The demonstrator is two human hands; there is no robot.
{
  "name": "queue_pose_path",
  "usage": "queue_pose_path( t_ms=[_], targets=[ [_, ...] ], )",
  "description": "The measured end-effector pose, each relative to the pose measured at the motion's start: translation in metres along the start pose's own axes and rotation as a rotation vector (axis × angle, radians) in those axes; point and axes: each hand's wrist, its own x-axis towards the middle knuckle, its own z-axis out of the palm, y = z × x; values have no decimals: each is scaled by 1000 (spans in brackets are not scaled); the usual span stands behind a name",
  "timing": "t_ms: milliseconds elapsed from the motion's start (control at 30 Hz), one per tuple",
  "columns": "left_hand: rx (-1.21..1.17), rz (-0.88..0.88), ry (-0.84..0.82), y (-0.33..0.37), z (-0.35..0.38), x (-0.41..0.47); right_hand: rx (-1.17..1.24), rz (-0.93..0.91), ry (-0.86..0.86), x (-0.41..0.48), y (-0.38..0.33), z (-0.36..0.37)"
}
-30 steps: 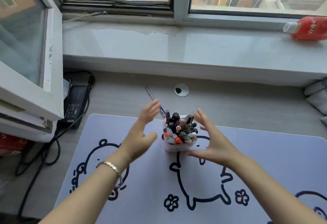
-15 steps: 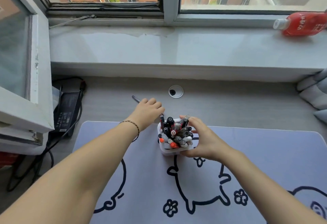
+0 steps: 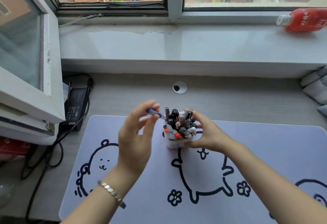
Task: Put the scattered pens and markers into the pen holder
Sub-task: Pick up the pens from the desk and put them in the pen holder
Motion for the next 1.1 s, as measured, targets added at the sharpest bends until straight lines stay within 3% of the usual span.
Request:
queue_pose_path(
  t_ms=[133,300,500,633,700,833,1100],
  targets=[
    [127,38,-74,-7,12,-5,26,14,0,1,3,1],
    [84,-319,-64,-28,15,9,51,0,1,0,3,0],
    [415,-75,-130,-45,23,-4,45,-26,3,2,6,0],
    [583,-54,-151,-41,24,0,59,-36,8,1,6,0],
    [639,-158,-171,-35,25,8,55,-40,7,0,4,0],
    [345,-654,-227,-39,16,32,61,-31,-3,0,2,-1],
    [225,-653,-376,-42,-2,17,158,-4,31,-1,-9,-1]
  ],
)
